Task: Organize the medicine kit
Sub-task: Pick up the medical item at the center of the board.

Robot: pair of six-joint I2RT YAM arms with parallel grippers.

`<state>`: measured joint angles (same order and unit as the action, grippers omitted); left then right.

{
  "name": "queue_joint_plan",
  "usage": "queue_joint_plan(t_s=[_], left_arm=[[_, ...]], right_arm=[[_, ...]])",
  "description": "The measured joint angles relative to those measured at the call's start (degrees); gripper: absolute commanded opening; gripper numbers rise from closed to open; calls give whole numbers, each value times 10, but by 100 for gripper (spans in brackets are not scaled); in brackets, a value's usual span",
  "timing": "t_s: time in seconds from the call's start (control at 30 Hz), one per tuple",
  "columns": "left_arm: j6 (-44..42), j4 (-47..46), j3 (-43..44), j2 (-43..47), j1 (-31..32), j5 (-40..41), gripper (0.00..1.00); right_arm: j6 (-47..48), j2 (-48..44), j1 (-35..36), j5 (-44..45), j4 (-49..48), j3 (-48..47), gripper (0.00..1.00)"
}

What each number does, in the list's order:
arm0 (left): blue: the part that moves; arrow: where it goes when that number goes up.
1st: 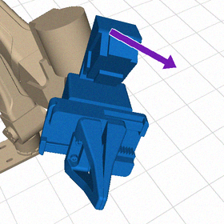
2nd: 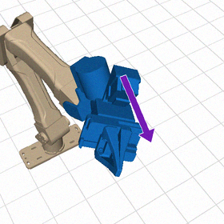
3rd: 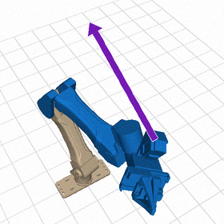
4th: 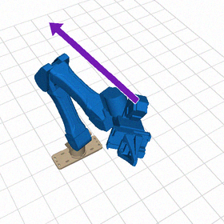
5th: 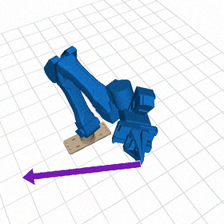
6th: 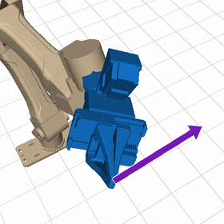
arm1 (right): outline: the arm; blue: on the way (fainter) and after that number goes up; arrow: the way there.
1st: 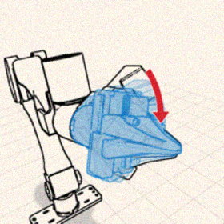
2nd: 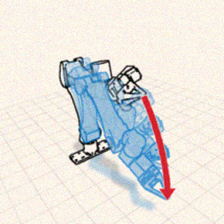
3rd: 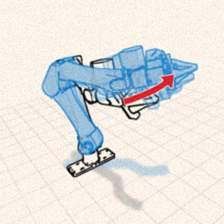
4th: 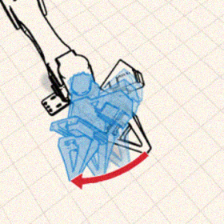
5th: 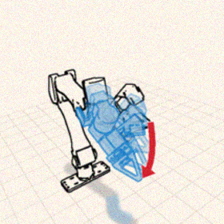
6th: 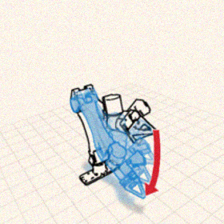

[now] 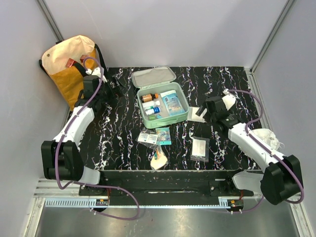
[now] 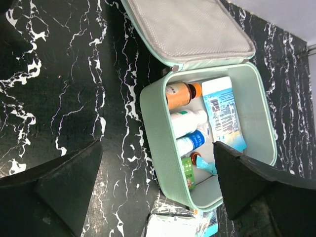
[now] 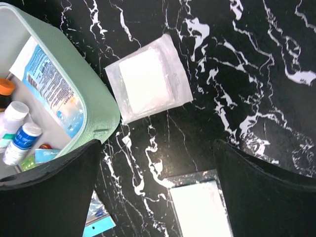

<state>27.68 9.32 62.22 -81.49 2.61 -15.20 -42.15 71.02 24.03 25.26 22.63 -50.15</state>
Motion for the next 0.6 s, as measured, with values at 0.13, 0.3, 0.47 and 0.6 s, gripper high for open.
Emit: queue_joint_plan(t_s=[0.13, 0.3, 0.47, 0.6], left_arm=[[-15, 21, 1, 0, 18, 19, 99], [-38, 50, 4, 8, 50, 48, 99], [-51, 64, 10, 28, 68, 64, 99], [-54, 69, 15, 34, 69, 67, 99]], right_arm=[[-60, -9, 0, -21, 26, 11, 98], [-134, 17, 0, -55, 76, 26, 96], [-175, 47, 0, -88, 134, 29, 92], [-194, 51, 0, -117, 171, 32, 87]])
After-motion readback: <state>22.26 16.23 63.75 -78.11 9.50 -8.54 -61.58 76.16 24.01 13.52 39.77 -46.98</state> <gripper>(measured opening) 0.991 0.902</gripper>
